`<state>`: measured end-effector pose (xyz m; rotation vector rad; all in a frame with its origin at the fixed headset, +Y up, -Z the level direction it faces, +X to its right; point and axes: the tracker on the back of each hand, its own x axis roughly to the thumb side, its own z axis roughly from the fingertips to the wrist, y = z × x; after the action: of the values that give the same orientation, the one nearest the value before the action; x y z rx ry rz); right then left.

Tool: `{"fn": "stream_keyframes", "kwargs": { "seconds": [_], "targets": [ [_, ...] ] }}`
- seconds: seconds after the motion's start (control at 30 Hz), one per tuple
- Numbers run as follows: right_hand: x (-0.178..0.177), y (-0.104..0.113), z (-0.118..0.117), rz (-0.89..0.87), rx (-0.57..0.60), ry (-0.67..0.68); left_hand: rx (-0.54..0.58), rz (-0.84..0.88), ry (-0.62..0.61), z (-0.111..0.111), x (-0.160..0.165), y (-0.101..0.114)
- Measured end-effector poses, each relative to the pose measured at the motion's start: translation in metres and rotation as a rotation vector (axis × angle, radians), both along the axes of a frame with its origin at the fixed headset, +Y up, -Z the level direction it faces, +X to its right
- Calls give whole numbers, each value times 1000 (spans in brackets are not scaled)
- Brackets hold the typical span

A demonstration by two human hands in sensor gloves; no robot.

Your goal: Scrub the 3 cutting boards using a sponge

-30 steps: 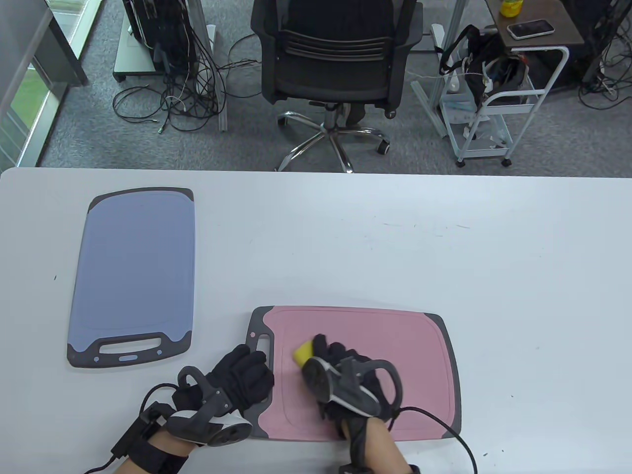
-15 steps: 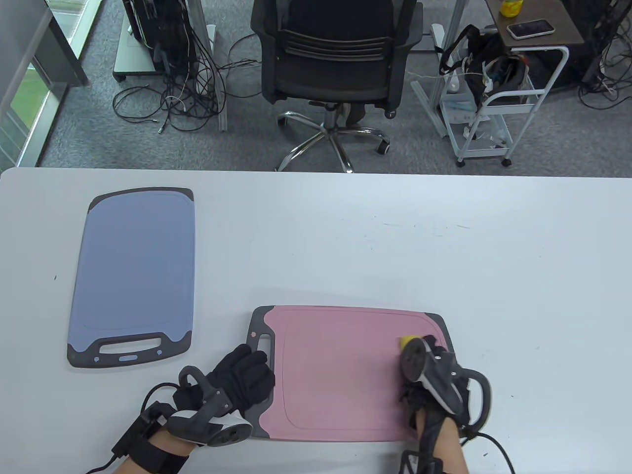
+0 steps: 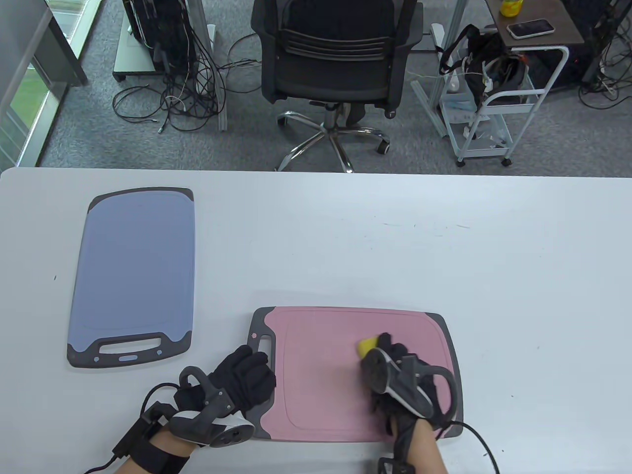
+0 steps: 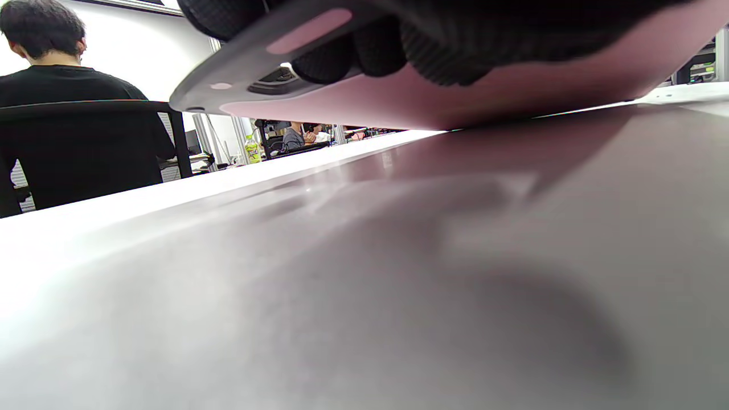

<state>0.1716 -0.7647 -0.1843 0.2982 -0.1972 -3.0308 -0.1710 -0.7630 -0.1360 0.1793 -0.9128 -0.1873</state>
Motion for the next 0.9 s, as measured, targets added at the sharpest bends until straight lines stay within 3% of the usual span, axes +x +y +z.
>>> {"fn": "stream_keyframes", "kwargs": {
  "seconds": [0.1,0.17,0.23,0.3,0.37,0.47,0.57,0.6,0.67,0.73,0.9],
  "targets": [
    [61,-7,10,-159,-29,-281,5,1,-2,0,0,0],
    [67,-8,13,-278,30,-318,7,1,-2,1,0,0],
    [48,-2,9,-179,24,-259,4,1,-1,1,0,0],
    [1,6,2,-19,10,-10,6,-1,-2,1,0,-1],
    [-52,12,4,-47,20,192,12,-5,-5,2,0,-1],
    [-136,24,24,-133,13,555,22,-9,-9,3,1,0],
    [-185,29,49,-146,70,743,26,-9,-14,3,1,0],
    [-186,30,50,-17,98,693,20,-4,-12,2,0,0],
    [-167,30,40,-8,69,698,4,5,-9,1,-1,0],
    [-131,26,28,-126,23,510,4,1,-9,1,0,0],
    [3,8,5,-56,-8,21,5,-12,-20,2,2,-1]
  ]
}}
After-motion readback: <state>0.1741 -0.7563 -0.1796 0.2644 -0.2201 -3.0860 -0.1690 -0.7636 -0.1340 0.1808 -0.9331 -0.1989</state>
